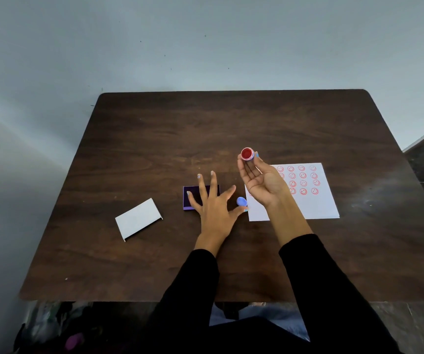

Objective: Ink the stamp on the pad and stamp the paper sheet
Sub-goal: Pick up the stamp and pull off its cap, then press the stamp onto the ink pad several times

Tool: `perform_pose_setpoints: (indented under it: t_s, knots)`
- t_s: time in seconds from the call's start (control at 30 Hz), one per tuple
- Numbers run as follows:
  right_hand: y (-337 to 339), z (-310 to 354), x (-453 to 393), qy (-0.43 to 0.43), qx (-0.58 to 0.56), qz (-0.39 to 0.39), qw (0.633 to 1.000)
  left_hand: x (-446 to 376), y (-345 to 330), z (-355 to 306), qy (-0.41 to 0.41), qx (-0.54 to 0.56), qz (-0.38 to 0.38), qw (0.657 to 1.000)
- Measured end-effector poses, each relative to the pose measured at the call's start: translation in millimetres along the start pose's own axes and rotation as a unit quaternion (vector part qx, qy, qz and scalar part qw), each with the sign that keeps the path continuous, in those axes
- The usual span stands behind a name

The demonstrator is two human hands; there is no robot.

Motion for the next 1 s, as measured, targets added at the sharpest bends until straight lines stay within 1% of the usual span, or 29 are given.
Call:
perform_pose_setpoints:
  t_s: [0.07,0.17,0.33,0.43,0.63,0.73,0.8,0.87,0.9,0.93,0.97,1.0]
  knots:
    - [-2,-4,0,-0.009,-0.011,0.009,1.0,2,5,6,0.008,0.023,-0.02,1.0]
    - [-5,-11,1,-0.025,-0.037,0.015,0.999,7,16,24,0.045,0.041,-0.06,0.996]
    - [-10,-26,0,-0.051,-0.056,0.004,0.997,26,23,48,0.111,0.016,-0.066,0.991]
    - [-10,-33,-4,-0.048,-0.036,-0.006,0.998,33,22,53,0.117,0.012,-0.067,0.991]
    - [-8,-44,-12,-0.053,0.011,-0.031,0.998,39,26,56,0.098,0.007,-0.079,0.992]
    - [-6,-47,-13,-0.04,0.043,-0.052,0.997,38,26,58,0.102,-0.013,-0.062,0.993]
    - [-3,-50,-15,-0.016,0.09,-0.081,0.992,37,25,60,0.112,-0.028,-0.05,0.992]
    - [0,-51,-18,0.029,0.177,-0.122,0.976,37,25,61,0.121,-0.042,-0.039,0.991]
    - [1,-51,-18,0.059,0.235,-0.147,0.959,37,25,61,0.121,-0.048,-0.036,0.991]
    - [2,-50,-18,0.095,0.302,-0.178,0.932,37,24,61,0.12,-0.054,-0.036,0.991]
    - [2,-50,-19,0.138,0.374,-0.207,0.894,38,23,62,0.116,-0.059,-0.041,0.991]
    - [1,-51,-20,0.18,0.444,-0.227,0.848,38,21,64,0.112,-0.063,-0.048,0.991]
Point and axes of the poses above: each hand's wrist, its own x-axis away from the middle knuckle, its own y-axis out of the back of the hand, z = x × y, the point moved 6 cm from there along -x, towards the middle knuckle, and after that the axes turned 14 degrees about -y, right-handed, at the moved point
